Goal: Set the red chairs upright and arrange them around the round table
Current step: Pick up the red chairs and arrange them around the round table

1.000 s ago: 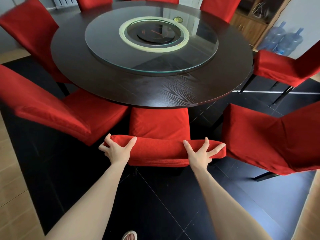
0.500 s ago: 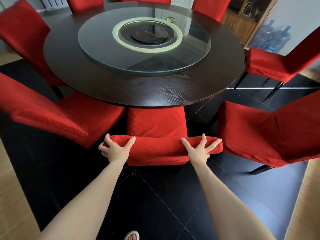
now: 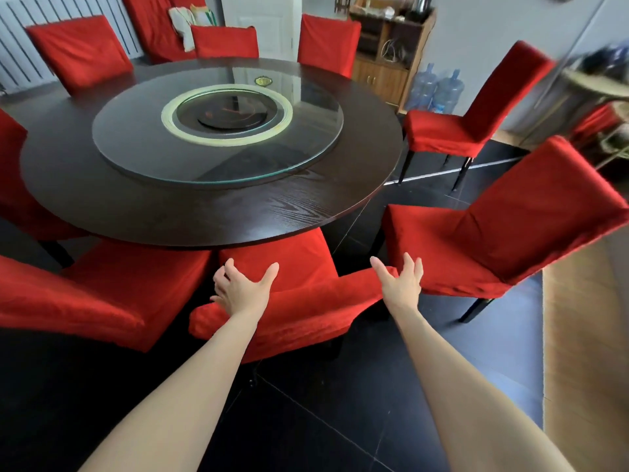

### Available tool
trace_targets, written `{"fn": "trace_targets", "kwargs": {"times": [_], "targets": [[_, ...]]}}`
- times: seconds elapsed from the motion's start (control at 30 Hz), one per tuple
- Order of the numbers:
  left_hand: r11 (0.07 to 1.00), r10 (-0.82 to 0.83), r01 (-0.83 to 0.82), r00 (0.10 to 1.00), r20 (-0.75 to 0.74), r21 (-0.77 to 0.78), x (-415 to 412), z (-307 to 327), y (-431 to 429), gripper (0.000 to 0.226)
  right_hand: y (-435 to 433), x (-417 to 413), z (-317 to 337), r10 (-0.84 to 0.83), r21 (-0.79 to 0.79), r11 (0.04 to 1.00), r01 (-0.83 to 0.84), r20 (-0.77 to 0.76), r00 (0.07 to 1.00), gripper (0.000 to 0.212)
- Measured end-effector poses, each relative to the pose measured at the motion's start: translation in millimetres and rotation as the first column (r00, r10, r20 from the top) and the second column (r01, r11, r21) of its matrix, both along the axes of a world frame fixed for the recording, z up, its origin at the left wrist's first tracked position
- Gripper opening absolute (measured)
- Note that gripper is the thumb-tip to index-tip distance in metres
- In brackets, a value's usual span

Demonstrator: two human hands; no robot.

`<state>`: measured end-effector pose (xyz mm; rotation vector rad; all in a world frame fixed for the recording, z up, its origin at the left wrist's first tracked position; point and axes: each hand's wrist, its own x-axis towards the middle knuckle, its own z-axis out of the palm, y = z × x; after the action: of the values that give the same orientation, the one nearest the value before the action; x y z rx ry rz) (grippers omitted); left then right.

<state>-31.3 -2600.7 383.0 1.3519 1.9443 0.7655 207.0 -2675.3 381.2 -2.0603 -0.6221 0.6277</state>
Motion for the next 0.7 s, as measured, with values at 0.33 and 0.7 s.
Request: {"fn": "trace_targets", "kwargs": {"times": [0.33, 0.7], "targets": [[0.911, -0.398, 0.36, 0.893, 0.208, 0.2, 124.1, 70.9, -9.0, 0.082, -46.0, 76.2, 76.6, -0.197, 0.222, 0.958, 0.183, 0.045, 0.979, 0.08], [0.815, -0.557, 0.443, 0.777, 0.293, 0.374, 326.0, 142.0, -70.0, 0.081, -133.3, 246.5, 156.1, -0.313, 0.377, 0.894, 0.241, 0.142, 0.939, 0.072]]}}
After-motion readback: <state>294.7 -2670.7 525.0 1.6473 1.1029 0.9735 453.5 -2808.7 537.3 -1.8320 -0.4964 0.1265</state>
